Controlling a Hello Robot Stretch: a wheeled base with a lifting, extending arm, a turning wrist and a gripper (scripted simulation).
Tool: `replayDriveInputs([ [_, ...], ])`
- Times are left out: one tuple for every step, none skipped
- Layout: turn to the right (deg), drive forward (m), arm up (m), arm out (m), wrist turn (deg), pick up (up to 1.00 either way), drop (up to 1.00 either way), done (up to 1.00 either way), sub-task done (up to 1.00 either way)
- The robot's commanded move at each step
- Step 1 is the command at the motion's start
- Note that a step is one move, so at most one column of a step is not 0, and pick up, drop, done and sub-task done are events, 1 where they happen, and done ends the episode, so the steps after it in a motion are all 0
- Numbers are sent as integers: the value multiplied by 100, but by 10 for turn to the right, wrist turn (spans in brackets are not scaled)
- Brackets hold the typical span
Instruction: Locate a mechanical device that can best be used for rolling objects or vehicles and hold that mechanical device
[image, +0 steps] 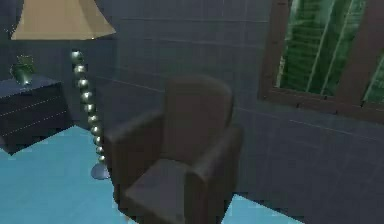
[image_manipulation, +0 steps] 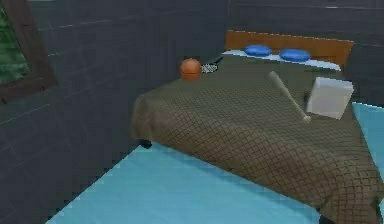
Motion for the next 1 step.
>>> replayDriveInputs([
  [-450,0,0,0,0,0,0,0,0],
])
